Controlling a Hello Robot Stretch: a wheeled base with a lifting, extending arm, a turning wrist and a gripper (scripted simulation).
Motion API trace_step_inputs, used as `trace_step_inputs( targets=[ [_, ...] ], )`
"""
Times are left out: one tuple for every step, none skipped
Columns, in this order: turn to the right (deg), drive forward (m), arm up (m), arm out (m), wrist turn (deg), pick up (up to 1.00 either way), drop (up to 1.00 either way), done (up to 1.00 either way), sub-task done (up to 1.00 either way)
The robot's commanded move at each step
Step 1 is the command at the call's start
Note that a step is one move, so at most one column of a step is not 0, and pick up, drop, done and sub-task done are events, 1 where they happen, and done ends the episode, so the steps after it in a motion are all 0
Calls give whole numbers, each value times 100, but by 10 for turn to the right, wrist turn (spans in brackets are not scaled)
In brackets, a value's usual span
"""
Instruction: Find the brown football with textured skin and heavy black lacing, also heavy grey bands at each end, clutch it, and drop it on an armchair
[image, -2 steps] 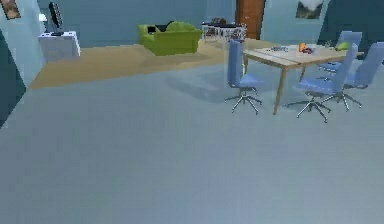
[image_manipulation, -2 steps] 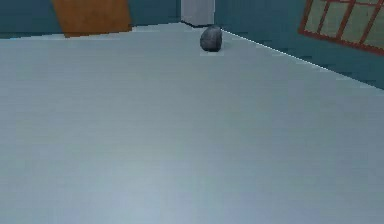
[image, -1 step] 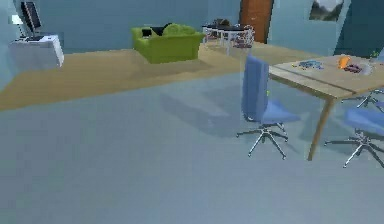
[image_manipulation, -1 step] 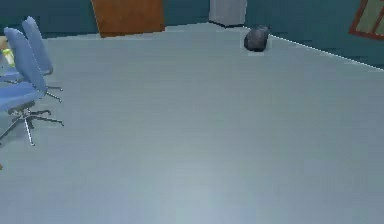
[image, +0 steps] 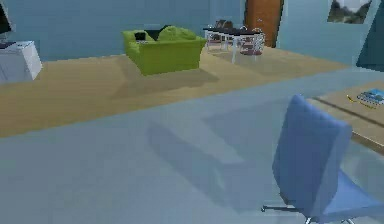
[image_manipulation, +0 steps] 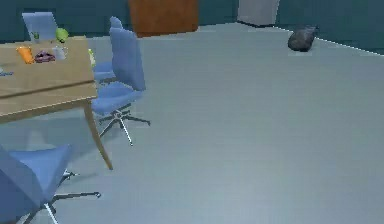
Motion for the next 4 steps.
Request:
trace_step_inputs(
  targets=[
    [0, 80, 0, 0, 0, 0, 0, 0, 0],
    [210, 0, 0, 0, 0, 0, 0, 0, 0],
    [0, 100, 0, 0, 0, 0, 0, 0, 0],
    [240, 0, 0, 0, 0, 0, 0, 0, 0]
  ],
)
